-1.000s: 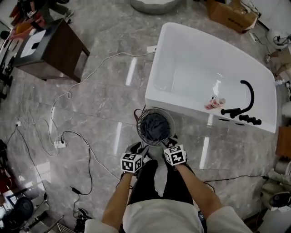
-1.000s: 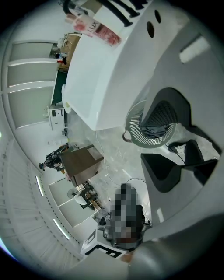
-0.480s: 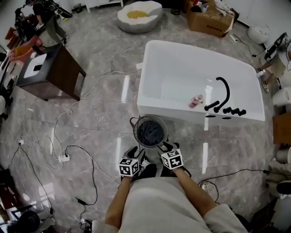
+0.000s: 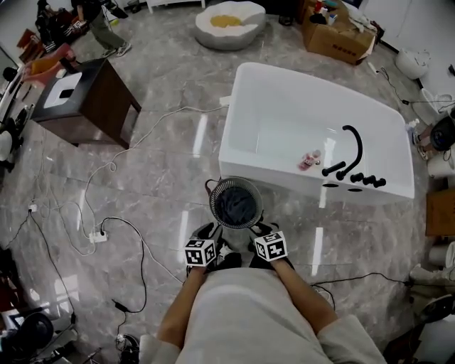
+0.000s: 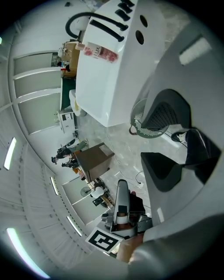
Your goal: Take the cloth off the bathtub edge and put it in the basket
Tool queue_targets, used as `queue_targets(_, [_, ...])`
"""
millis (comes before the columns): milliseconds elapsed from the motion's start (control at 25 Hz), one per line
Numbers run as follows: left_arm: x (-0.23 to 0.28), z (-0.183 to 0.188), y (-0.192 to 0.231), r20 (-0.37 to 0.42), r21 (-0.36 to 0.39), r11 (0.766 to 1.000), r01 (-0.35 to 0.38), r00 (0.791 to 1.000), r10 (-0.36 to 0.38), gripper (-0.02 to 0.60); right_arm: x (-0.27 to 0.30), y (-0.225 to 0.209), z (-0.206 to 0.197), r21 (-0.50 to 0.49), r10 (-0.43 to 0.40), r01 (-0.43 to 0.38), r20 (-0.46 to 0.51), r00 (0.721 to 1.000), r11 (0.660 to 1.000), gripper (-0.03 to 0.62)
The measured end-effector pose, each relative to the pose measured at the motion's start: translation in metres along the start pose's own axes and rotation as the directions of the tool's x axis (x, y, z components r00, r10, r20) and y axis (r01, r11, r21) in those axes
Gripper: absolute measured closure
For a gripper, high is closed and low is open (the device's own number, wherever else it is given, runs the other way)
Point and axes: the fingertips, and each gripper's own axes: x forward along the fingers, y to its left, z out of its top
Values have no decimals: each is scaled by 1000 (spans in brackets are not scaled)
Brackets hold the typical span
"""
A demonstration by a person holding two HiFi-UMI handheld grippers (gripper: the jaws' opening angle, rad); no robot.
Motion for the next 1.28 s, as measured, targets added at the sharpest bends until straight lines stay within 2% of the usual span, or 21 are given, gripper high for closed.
queue_targets(120, [-1, -3, 2, -4, 4, 1000, -19, 1000, 19, 448, 2, 0, 0, -4, 2, -2, 1, 1000, 1000, 467])
queue_targets(280, [-4, -2, 3, 8, -5, 1000, -28, 1000, 28, 480, 4, 0, 0, -10, 1, -1, -4, 1000, 1000, 527])
queue_targets(440, [-6, -4, 7, 14, -10, 999, -39, 999, 39, 520, 7, -1, 2, -11, -2, 2, -5, 1000, 1000, 549])
queue_targets(680, [-8, -6, 9, 6, -17, 999, -36, 999, 36, 523, 11, 2, 4, -12, -2, 2, -8, 1000, 1000, 592])
queue_targets(880, [-16, 1, 14, 51, -10, 998, -60, 997, 60, 523, 17, 3, 2, -7, -1, 1, -32, 999, 1000, 594])
queue_targets(1120, [-15, -3, 23, 24, -30, 998, -63, 998, 64, 523, 22, 7, 6, -9, 2, -2, -36, 999, 1000, 594])
queue_targets(1280, [-19, 1, 27, 55, -41, 997, -71, 996, 74, 523, 25, 8, 3, -17, 0, -1, -53, 999, 1000, 594])
